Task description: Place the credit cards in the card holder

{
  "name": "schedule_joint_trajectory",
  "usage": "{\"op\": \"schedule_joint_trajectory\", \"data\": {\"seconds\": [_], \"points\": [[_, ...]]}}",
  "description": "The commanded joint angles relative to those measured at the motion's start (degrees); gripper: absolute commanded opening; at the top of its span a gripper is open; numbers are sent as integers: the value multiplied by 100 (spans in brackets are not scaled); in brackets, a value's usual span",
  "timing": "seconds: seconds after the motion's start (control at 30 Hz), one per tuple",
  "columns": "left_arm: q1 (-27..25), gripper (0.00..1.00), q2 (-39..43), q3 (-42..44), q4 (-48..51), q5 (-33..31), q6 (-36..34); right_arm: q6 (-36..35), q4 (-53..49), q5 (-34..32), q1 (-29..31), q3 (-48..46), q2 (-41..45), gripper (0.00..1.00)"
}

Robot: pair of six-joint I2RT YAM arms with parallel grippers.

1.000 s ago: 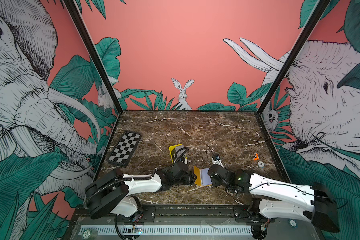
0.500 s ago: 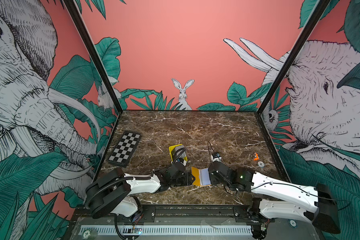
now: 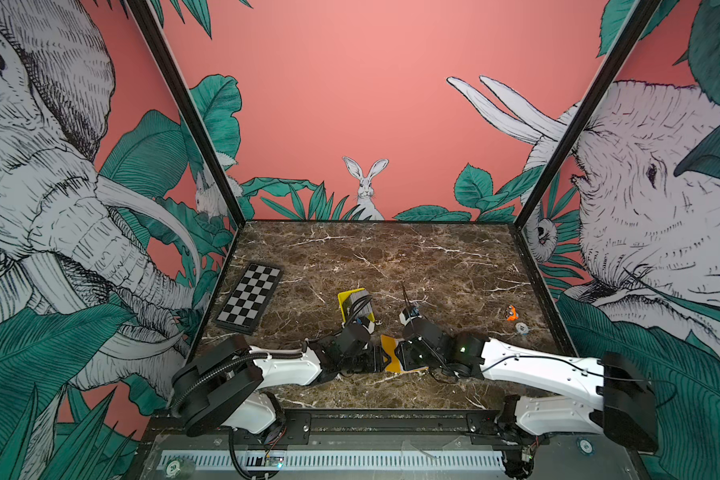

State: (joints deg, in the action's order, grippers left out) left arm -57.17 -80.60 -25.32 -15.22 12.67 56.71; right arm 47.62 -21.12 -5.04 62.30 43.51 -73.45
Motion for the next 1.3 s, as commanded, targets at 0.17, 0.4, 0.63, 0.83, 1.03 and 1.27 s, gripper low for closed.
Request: {"op": "schedule_joint_trajectory", "data": {"seconds": [0.17,0.4,0.63,0.83,1.03,1.27], "points": [[26,55,580,266,185,-931,307,-499,447,142,-182,-244,-320,34],[26,54,1151,277,624,-1363,199,-719,555,409,-608,-472,-344,30],[-18,54,732,42,528,-1155,64,-833,667,488,-776,-567,-480,30],[-14,50,554,96,172,-973,139,-887,798,500,-995,-574,-638,29],[-173,48,173,67,-597,-730,328,-975,876,433,-1070,-390,-903,27],[-234,44,114,282,-1050,-539,427,-960,821,326,-1089,-64,-1080,27]]}}
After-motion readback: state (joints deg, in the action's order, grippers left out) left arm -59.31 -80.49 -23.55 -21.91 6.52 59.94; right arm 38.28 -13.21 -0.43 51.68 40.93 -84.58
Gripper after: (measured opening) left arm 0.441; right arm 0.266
